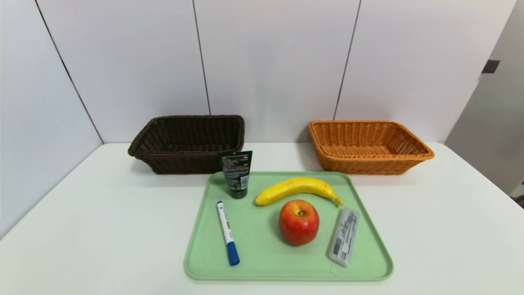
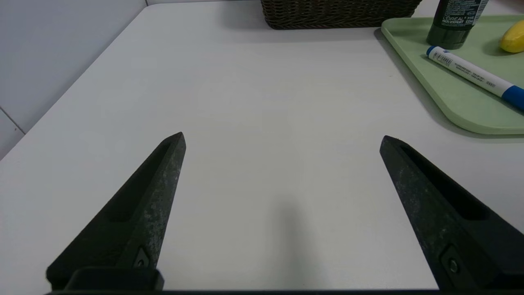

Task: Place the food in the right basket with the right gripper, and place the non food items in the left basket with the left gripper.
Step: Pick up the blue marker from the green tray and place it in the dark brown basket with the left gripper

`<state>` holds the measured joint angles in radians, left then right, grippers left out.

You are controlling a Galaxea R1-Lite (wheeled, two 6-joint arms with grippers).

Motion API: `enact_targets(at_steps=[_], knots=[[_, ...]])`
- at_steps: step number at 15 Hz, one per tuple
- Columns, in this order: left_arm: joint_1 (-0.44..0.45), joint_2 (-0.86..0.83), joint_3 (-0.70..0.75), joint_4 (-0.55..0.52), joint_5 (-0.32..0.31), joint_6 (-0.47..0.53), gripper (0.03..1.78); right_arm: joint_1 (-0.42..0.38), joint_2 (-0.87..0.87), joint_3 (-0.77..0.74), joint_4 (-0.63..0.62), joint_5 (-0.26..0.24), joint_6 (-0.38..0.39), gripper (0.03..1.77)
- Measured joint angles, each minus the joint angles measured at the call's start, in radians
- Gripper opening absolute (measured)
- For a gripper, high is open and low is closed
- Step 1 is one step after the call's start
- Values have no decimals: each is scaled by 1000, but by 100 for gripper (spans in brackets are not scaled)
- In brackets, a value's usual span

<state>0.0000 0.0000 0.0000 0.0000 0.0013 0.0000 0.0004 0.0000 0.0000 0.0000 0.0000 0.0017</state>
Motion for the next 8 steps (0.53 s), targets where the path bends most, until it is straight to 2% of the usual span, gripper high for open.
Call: enact_targets(at_steps=[8], knots=[[0,0,0,0,0,0,169,0,0,0,0,0,0,171]])
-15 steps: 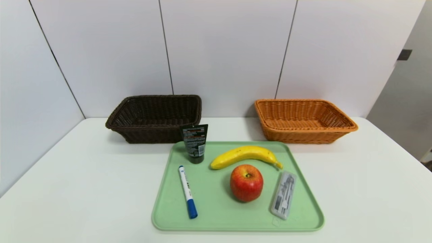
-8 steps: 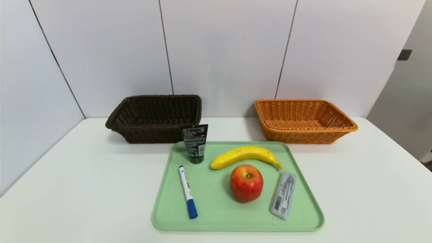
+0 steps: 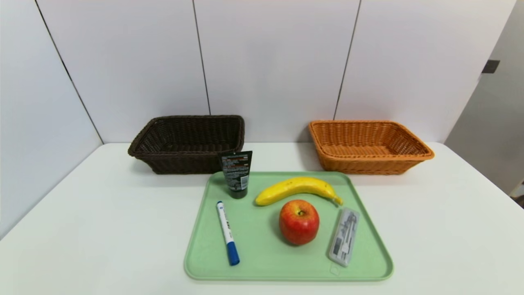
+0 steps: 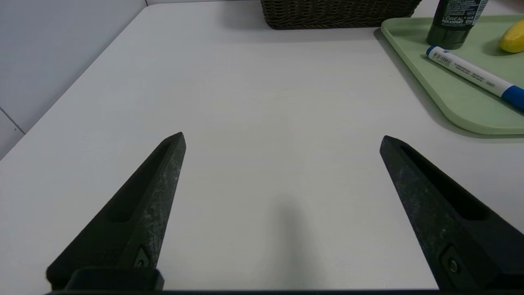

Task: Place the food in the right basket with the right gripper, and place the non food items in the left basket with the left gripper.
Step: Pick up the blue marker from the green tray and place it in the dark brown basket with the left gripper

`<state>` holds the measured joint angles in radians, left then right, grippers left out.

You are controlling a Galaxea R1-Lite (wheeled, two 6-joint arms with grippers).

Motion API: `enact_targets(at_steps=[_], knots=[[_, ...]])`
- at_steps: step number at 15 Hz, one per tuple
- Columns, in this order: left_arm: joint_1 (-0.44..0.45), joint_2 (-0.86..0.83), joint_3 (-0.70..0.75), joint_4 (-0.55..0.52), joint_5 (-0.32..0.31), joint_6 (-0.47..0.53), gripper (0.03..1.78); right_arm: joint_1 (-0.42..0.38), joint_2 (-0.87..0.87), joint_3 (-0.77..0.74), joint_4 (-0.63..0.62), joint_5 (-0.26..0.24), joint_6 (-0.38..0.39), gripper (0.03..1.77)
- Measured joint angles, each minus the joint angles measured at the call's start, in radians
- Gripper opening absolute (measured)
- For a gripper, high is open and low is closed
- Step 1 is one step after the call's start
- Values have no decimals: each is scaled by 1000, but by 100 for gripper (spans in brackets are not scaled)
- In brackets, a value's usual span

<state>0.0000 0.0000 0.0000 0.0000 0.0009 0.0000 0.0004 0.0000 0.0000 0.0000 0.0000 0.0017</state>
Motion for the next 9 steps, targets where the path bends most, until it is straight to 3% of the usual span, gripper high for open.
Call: enact_targets(at_steps=[9], knots=[[0,0,0,0,-6,23,169,0,0,0,0,4,-18,171]])
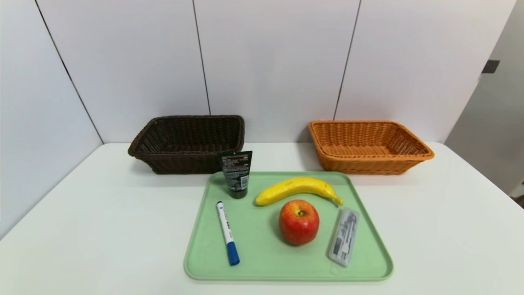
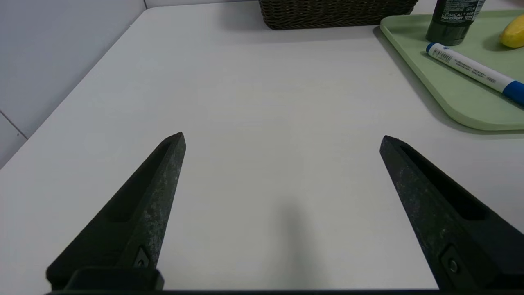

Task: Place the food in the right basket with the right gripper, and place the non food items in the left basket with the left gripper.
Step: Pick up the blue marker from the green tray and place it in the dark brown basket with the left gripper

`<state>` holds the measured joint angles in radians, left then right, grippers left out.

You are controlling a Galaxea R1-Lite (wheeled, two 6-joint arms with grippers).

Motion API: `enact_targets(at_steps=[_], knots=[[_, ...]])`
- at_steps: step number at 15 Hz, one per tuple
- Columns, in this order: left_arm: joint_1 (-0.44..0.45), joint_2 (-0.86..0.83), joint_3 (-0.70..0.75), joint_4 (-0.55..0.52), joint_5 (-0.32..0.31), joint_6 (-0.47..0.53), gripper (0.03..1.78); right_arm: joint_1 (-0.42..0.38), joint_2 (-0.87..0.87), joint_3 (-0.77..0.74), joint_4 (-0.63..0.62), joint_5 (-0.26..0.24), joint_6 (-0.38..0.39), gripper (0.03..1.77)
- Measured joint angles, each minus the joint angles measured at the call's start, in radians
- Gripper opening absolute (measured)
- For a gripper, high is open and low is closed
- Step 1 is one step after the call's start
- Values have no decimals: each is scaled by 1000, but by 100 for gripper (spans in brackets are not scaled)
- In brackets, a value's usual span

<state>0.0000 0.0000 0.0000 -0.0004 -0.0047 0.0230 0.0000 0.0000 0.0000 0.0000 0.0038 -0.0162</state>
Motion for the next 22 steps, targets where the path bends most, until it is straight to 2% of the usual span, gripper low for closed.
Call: enact_targets(at_steps=[4,6,8,11,15,18,22], knots=[[0,0,-2,2,-4,9,169,1,0,-1,1,5,-13,171],[0,0,-9,19,-19,55,169,1,0,-6,8,13,-36,171],[0,1,-50,67,-41,77,169,1,2,-61,29,47,-37,171],[0,41,-181,203,-53,75,169,1,40,-190,150,78,-34,171],[-2,249,-333,249,-50,28,169,1,227,-363,218,89,0,171],[-2,478,-460,251,-50,-19,169,0,423,-508,229,90,10,171],[-14,778,-657,254,-55,-29,169,0,705,-684,232,91,12,171]])
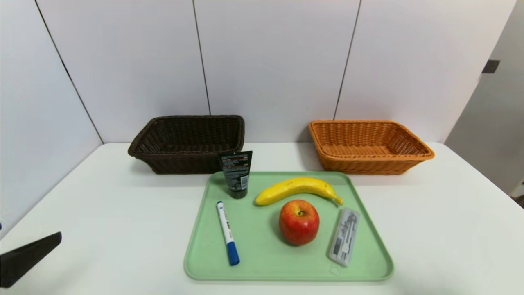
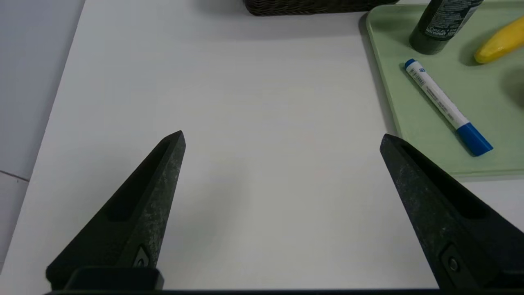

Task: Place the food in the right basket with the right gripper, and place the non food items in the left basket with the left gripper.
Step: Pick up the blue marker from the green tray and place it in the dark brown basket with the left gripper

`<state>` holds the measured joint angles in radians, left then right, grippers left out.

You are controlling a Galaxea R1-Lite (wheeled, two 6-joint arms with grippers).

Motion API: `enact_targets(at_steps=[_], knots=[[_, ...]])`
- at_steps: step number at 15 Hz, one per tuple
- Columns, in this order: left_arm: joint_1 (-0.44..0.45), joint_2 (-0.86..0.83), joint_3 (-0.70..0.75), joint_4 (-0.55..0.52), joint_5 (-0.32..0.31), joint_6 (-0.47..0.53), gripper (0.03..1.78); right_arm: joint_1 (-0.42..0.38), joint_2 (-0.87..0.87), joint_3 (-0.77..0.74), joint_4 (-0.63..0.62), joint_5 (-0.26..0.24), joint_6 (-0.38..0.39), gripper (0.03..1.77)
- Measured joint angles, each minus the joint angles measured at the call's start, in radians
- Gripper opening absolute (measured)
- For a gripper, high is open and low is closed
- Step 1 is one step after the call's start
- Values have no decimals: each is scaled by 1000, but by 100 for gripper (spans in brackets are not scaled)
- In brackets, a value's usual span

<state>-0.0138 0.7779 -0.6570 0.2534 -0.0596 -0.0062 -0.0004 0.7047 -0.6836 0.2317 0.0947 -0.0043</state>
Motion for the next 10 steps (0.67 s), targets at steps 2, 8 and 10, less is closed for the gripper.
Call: enact_targets(at_steps=[2,8,10], knots=[[-26,136,-95,6,-1,-3,169,4,132,-66,5,3,-1,171],[-153,484,-290,39,3,-20,169,92,460,-234,57,2,-2,171],[-223,566,-338,43,4,-63,169,110,528,-274,61,2,-3,171]])
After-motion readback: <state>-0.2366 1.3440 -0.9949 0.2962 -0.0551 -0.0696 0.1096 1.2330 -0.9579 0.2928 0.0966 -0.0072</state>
